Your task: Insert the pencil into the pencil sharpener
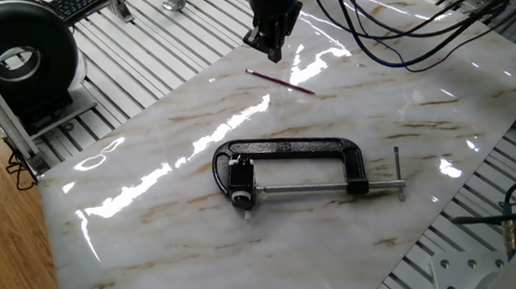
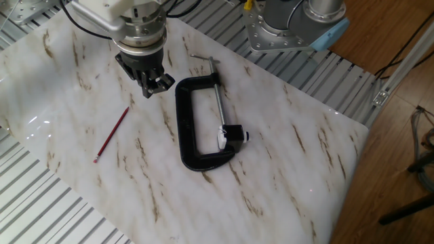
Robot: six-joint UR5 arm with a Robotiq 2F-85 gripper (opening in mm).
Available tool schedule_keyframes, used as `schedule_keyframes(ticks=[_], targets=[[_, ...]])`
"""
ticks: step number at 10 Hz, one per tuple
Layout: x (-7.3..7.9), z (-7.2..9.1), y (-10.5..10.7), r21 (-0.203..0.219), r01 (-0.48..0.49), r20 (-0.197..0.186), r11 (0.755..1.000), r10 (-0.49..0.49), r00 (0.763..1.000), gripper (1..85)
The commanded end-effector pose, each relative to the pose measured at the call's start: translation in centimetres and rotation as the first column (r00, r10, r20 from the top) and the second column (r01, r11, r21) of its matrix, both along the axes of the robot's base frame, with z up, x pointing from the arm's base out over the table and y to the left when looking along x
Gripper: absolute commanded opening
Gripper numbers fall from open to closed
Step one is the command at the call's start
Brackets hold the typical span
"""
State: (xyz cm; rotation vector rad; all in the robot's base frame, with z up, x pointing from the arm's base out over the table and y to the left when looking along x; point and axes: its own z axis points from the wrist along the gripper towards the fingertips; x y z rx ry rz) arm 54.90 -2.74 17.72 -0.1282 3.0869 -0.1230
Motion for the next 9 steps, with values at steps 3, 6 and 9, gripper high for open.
schedule_keyframes(ticks=[3, 6, 9], targets=[[0.19, -0.82, -0.18, 0.023, -0.027, 0.032, 0.999, 0.027, 0.999, 1.0], [-0.08, -0.91, 0.14, 0.037, -0.019, 0.022, 0.999, 0.018, 1.000, 1.0], [0.10, -0.84, 0.46, 0.050, -0.012, 0.029, 0.999, 0.010, 1.000, 1.0]])
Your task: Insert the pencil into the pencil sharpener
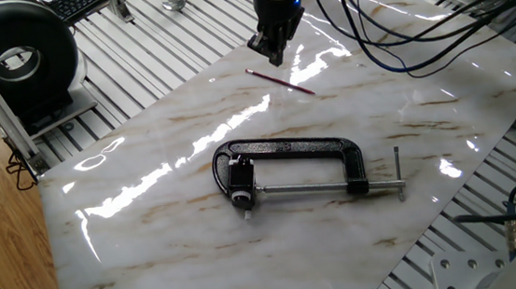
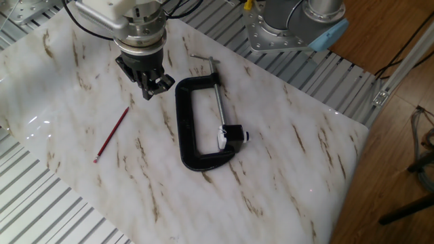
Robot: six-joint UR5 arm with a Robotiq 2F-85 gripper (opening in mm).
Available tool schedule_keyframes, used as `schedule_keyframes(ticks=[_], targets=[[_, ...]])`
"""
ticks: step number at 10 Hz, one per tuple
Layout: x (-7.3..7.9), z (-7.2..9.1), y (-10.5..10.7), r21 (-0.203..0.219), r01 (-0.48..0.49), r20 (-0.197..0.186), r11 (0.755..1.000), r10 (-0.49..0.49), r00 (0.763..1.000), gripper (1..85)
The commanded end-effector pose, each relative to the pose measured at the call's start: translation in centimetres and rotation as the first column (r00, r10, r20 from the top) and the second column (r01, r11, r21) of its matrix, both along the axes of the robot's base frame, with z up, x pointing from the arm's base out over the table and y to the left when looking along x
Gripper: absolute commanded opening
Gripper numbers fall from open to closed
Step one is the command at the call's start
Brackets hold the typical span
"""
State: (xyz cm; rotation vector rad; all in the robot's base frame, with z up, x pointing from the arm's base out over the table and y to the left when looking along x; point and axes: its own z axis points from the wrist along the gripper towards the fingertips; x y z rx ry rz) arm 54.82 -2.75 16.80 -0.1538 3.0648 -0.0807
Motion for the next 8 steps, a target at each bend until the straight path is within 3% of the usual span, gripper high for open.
schedule_keyframes(ticks=[1, 3, 5, 7, 8], targets=[[0.2, 0.1, 0.4, 0.017, 0.015, 0.008, 1.000, -0.015, 1.000, 1.0], [0.9, 0.2, 0.1, 0.005, -0.017, 0.031, 1.000, 0.017, 0.999, 1.0], [0.1, 0.1, 0.6, 0.025, 0.009, 0.001, 1.000, -0.010, 1.000, 1.0], [-0.4, 0.1, -0.5, -0.017, 0.007, -0.017, 1.000, -0.008, 1.000, 1.7], [-2.7, 0.1, -0.3, -0.010, 0.016, -0.104, 1.000, -0.017, 0.994, 3.7]])
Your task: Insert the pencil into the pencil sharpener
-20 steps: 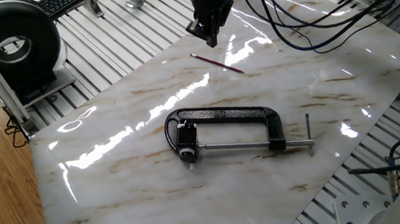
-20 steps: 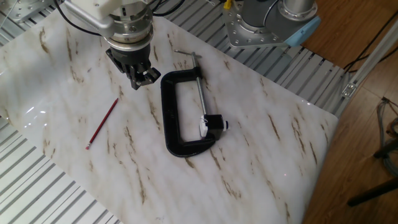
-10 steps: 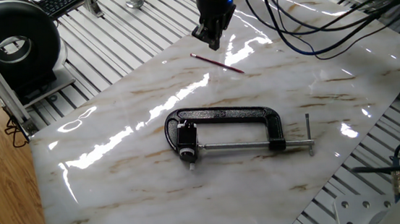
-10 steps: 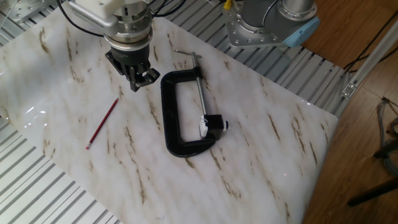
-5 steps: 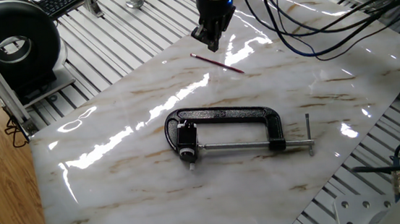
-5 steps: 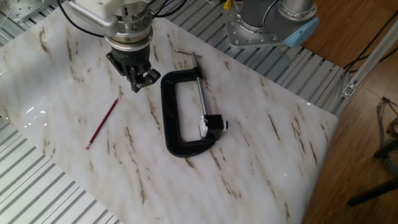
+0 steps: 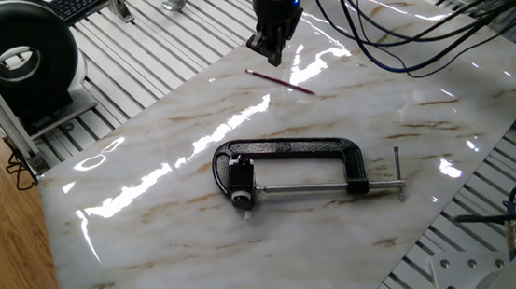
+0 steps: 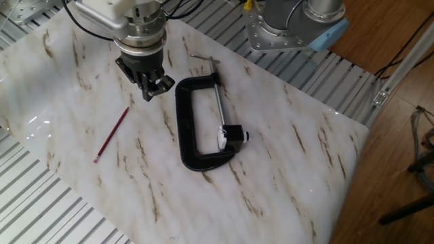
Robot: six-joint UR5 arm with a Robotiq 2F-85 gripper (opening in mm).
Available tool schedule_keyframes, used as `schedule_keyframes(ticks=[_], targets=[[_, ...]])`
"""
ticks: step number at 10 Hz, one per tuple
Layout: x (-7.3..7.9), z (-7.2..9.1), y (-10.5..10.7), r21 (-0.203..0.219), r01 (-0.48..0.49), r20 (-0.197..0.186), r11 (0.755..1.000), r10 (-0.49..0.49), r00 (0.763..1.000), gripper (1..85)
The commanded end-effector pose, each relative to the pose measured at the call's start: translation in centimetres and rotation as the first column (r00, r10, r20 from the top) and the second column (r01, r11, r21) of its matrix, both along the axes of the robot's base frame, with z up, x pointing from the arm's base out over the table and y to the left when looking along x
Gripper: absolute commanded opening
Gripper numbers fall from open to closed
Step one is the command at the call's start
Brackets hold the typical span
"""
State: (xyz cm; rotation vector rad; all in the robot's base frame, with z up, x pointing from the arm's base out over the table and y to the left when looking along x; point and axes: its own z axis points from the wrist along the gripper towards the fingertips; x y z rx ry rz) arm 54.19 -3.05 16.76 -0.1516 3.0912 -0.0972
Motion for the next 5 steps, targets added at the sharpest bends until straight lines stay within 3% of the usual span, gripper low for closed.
schedule_keyframes(ticks=[1, 2, 3, 4, 5], targets=[[-1.9, 0.1, -0.1, -0.002, 0.005, -0.072, 1.000, -0.005, 0.997, 3.3], [-1.1, -1.1, -2.0, -0.031, -0.070, -0.072, 0.997, 0.068, 0.995, 4.3], [0.5, -3.2, -4.0, -0.045, -0.142, -0.050, 0.989, 0.140, 0.989, 15.3], [2.0, -5.4, -5.1, -0.055, -0.179, -0.019, 0.982, 0.179, 0.984, 19.0], [2.7, -7.4, -5.8, -0.058, -0.216, -0.019, 0.975, 0.215, 0.976, 20.3]])
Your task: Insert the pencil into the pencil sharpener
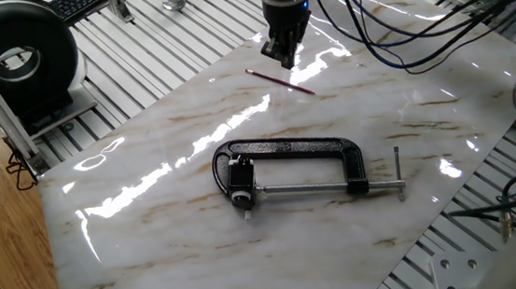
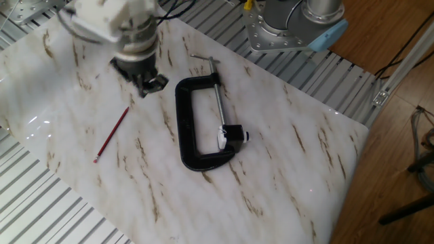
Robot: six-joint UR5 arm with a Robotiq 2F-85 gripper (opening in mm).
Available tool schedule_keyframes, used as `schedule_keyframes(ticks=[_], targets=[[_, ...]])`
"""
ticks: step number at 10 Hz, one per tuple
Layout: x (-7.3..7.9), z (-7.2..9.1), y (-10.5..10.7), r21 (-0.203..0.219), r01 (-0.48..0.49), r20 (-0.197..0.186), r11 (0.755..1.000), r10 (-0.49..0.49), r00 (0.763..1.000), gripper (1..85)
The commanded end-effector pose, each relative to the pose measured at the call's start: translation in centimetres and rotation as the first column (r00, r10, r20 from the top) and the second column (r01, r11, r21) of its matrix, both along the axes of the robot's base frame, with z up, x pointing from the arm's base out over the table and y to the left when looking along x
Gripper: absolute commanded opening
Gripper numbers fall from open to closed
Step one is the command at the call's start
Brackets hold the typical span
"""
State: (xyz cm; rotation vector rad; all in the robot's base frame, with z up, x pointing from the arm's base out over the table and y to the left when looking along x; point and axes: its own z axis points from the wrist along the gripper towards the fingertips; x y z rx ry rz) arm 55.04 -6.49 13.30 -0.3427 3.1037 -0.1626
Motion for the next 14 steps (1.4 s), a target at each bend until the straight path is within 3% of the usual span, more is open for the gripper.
schedule_keyframes(ticks=[1, 3, 5, 7, 8, 10, 11, 13, 14], targets=[[2.2, -5.2, -2.7, -0.009, -0.137, 0.017, 0.990, 0.138, 0.990, 21.7], [3.0, -7.2, -3.1, 0.000, -0.187, 0.043, 0.982, 0.187, 0.981, 27.7], [3.7, -7.5, -3.6, -0.016, -0.190, 0.071, 0.982, 0.190, 0.979, 27.7], [3.3, -7.6, -2.4, 0.032, -0.190, 0.063, 0.981, 0.187, 0.980, 35.0], [3.0, -7.7, -2.6, 0.028, -0.175, 0.051, 0.984, 0.173, 0.984, 38.3], [2.8, -7.7, -3.0, 0.017, -0.152, 0.044, 0.988, 0.151, 0.988, 37.3], [3.1, -7.6, -3.7, -0.016, -0.187, 0.046, 0.982, 0.188, 0.981, 37.0], [5.9, -10.8, -4.4, 0.001, -0.236, 0.059, 0.972, 0.236, 0.970, 37.3], [6.5, -11.3, -4.5, -0.002, -0.244, 0.062, 0.970, 0.244, 0.968, 37.3]])
